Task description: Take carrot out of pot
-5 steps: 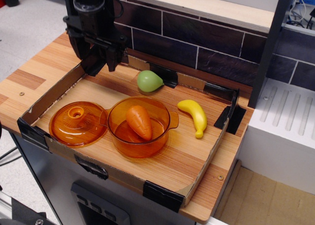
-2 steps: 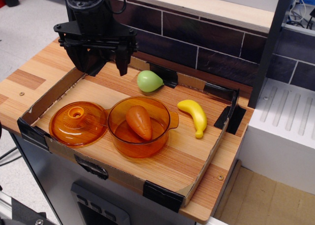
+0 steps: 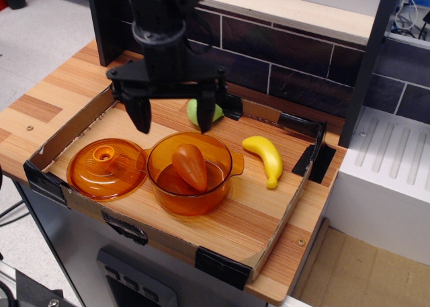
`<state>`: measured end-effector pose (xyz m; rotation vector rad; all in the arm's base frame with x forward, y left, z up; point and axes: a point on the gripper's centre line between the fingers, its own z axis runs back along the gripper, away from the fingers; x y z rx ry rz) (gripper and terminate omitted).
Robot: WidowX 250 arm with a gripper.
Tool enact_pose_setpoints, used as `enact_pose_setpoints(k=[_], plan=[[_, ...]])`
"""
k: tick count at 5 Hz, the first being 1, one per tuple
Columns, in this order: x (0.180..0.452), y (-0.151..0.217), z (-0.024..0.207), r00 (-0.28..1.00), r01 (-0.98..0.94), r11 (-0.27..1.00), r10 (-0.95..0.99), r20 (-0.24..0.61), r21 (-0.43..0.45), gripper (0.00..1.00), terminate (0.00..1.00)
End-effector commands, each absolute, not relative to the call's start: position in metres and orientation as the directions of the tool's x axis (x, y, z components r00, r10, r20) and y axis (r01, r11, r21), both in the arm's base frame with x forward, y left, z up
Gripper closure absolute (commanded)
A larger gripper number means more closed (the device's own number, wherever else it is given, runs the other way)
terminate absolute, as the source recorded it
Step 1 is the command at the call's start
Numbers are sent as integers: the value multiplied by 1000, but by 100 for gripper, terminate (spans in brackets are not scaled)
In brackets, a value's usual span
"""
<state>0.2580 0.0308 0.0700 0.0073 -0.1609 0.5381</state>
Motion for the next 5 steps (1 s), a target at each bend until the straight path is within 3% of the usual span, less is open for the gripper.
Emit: enact_pose_setpoints(k=[1, 5], plan=[[266, 23, 57, 811, -550, 833, 549, 203, -57, 0, 0], [272, 11, 32, 814, -554, 831, 552, 180, -43, 0, 0]])
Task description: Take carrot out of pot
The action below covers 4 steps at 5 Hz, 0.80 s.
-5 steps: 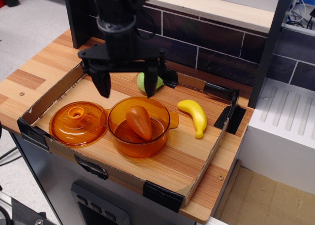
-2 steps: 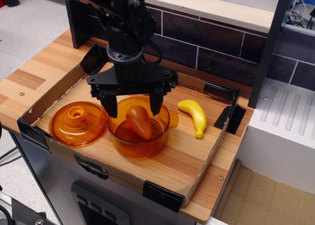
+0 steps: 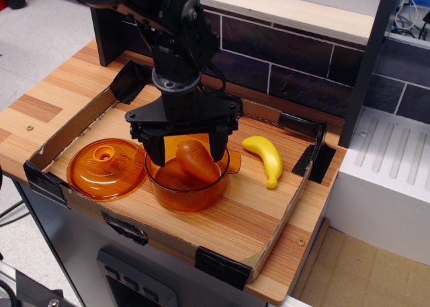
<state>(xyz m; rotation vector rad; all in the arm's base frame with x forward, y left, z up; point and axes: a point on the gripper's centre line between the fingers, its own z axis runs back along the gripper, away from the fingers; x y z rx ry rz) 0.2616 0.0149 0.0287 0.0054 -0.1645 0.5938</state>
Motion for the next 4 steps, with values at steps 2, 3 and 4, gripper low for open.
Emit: enact_pose_setpoints(k=[2, 3, 4], plan=[[272, 12, 15, 819, -550, 835, 541, 191, -7, 0, 0], [273, 13, 12, 817, -552, 834, 541, 198, -1, 0, 0], [275, 13, 12, 816, -553, 833, 542, 203, -4, 0, 0]])
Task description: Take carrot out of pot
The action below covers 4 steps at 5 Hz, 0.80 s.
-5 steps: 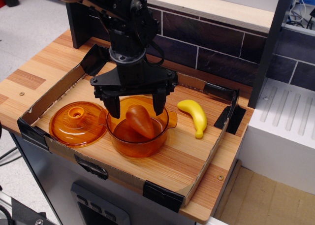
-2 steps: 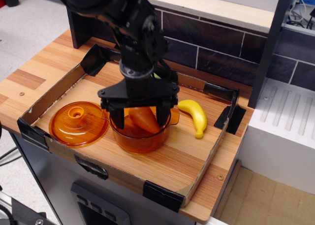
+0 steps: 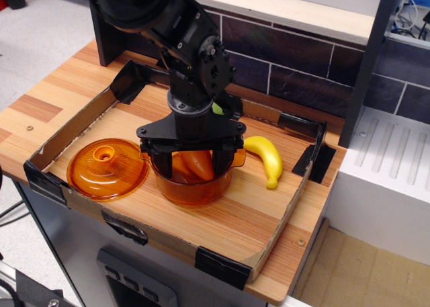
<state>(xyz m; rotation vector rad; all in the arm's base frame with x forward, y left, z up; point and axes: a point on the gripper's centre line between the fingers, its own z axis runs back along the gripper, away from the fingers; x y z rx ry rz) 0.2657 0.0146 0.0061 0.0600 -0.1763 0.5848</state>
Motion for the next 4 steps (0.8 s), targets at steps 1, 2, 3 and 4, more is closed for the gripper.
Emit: enact_pose_setpoints(k=[1, 2, 3, 4], plan=[[275, 15, 10, 812, -557, 830, 548, 199, -13, 100, 0], [271, 18, 12, 812, -555, 832, 546, 203, -18, 100, 0], [270, 24, 20, 801, -565, 825, 557, 216, -32, 100, 0], [270, 32, 37, 791, -573, 818, 569, 224, -53, 100, 0]])
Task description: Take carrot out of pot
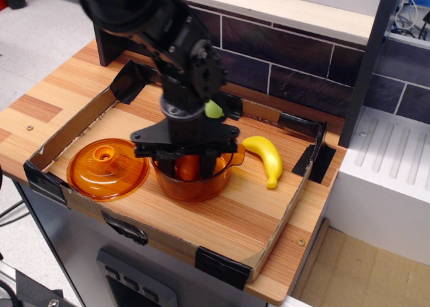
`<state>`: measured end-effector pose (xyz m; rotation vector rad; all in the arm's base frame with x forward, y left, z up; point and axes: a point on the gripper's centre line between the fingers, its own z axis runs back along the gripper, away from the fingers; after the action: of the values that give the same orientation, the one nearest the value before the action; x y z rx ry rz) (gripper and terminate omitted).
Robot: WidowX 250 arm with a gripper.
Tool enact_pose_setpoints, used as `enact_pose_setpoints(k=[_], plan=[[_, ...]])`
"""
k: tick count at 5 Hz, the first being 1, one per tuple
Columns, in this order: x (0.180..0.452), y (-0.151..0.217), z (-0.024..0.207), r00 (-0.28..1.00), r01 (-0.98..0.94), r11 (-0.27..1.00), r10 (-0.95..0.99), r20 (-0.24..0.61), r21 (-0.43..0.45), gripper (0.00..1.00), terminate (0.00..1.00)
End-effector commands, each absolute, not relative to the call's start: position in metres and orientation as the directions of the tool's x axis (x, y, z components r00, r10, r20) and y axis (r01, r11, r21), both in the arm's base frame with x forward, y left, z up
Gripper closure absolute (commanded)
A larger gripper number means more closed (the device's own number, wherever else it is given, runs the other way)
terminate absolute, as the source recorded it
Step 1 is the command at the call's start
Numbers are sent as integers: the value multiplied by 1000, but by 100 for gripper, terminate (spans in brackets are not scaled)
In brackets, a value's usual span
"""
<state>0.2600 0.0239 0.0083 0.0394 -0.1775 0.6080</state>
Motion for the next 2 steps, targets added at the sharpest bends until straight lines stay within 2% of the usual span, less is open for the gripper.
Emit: enact_pose_setpoints(k=[1, 2], plan=[[269, 32, 66, 765, -580, 807, 585, 269, -109, 100, 0], [263, 19, 81, 778, -563, 817, 574, 256, -123, 100, 0]])
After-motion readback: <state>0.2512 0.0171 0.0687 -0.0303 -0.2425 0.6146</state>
